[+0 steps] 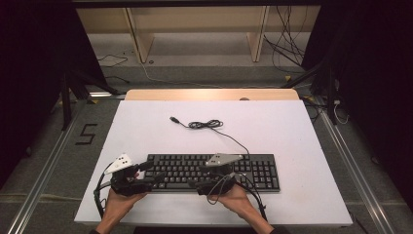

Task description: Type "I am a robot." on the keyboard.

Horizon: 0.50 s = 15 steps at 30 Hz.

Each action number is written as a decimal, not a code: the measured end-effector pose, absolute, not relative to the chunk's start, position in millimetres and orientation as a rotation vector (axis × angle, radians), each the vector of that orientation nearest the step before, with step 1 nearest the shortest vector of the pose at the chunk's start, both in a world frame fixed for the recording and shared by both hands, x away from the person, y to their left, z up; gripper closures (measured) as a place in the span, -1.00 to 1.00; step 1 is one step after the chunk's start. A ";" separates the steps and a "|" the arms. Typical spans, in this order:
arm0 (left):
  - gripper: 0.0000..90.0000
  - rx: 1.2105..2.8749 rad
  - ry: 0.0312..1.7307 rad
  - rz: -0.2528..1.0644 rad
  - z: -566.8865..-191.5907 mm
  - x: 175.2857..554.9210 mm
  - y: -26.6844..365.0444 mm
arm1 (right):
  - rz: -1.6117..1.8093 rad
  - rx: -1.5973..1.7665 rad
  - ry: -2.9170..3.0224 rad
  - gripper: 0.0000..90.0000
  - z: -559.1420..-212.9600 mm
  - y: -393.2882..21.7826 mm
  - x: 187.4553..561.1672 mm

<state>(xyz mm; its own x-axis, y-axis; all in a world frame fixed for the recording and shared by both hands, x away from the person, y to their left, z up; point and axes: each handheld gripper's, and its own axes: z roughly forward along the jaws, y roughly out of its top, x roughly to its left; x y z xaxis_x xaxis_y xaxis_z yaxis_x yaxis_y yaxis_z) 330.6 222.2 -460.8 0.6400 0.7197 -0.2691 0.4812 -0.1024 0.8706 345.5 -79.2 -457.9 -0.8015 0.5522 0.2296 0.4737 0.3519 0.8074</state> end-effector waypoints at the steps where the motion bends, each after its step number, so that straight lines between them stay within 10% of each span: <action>1: -0.41 1.751 0.977 0.269 -460.7 330.6 222.3 | 1.456 0.950 2.518 -0.24 -458.5 -78.4 345.2; 15: -0.41 1.744 0.983 0.272 -460.7 330.9 223.3 | 1.392 0.928 2.556 0.51 -464.7 -72.0 340.0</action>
<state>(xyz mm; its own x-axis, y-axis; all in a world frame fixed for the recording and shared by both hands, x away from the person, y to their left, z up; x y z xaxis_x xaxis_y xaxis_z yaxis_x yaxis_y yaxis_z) 330.9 223.3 -460.7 0.6342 0.7238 -0.2717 0.4818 -0.0952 0.8711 340.0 -72.0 -464.7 -0.8121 0.5467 0.2039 0.4679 0.4013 0.7874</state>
